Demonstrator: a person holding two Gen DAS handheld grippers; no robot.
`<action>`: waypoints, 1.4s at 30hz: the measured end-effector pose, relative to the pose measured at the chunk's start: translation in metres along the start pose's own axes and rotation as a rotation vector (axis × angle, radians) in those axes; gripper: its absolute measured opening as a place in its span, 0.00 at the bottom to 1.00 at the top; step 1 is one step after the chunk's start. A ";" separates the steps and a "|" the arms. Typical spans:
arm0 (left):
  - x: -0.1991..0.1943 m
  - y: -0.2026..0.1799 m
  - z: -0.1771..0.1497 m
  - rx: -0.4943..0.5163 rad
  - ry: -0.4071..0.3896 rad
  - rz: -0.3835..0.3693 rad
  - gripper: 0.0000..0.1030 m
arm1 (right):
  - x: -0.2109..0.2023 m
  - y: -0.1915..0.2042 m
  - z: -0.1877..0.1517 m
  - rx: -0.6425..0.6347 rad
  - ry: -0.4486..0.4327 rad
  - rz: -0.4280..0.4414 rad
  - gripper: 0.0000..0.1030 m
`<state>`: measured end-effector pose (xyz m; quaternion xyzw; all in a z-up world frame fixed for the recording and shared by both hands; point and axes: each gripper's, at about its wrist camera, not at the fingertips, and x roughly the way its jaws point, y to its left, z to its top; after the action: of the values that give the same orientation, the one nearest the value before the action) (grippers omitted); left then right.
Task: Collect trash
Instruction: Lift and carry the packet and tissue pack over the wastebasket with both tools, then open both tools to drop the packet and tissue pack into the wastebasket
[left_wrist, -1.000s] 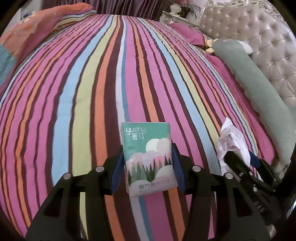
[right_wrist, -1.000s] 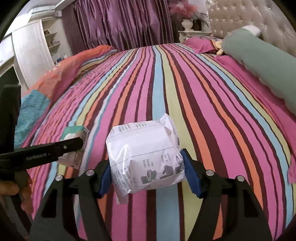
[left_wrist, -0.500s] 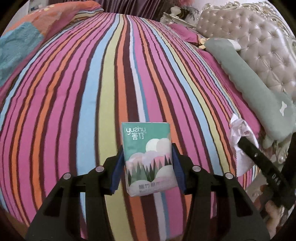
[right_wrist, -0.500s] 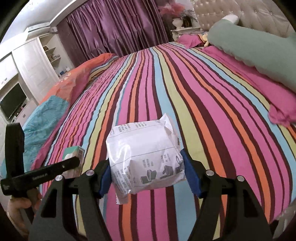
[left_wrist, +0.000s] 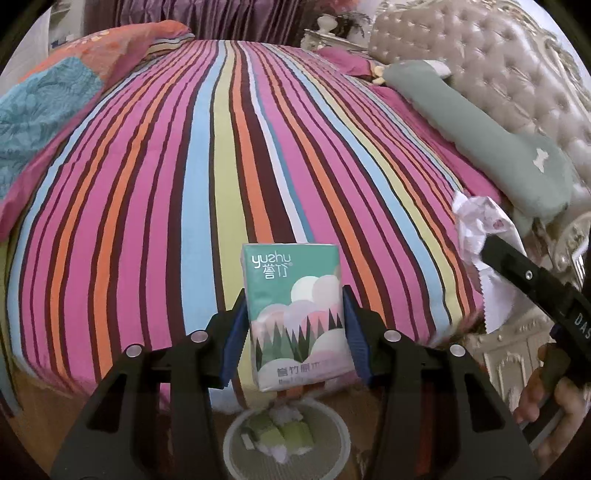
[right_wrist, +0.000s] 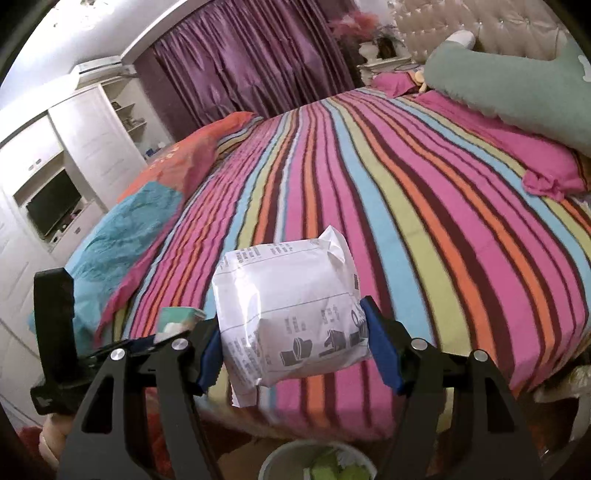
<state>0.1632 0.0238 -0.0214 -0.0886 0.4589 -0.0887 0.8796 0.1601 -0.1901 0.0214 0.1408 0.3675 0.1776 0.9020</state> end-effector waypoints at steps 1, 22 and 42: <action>-0.003 -0.001 -0.009 0.005 -0.001 0.003 0.46 | -0.002 0.002 -0.006 0.002 0.007 0.007 0.62; 0.037 0.003 -0.172 -0.031 0.280 0.042 0.46 | 0.031 -0.016 -0.147 0.158 0.440 -0.015 0.62; 0.142 0.026 -0.221 -0.232 0.676 0.004 0.46 | 0.108 -0.058 -0.222 0.406 0.837 -0.135 0.62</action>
<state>0.0629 -0.0014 -0.2640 -0.1526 0.7310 -0.0589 0.6625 0.0859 -0.1689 -0.2205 0.2064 0.7353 0.0845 0.6400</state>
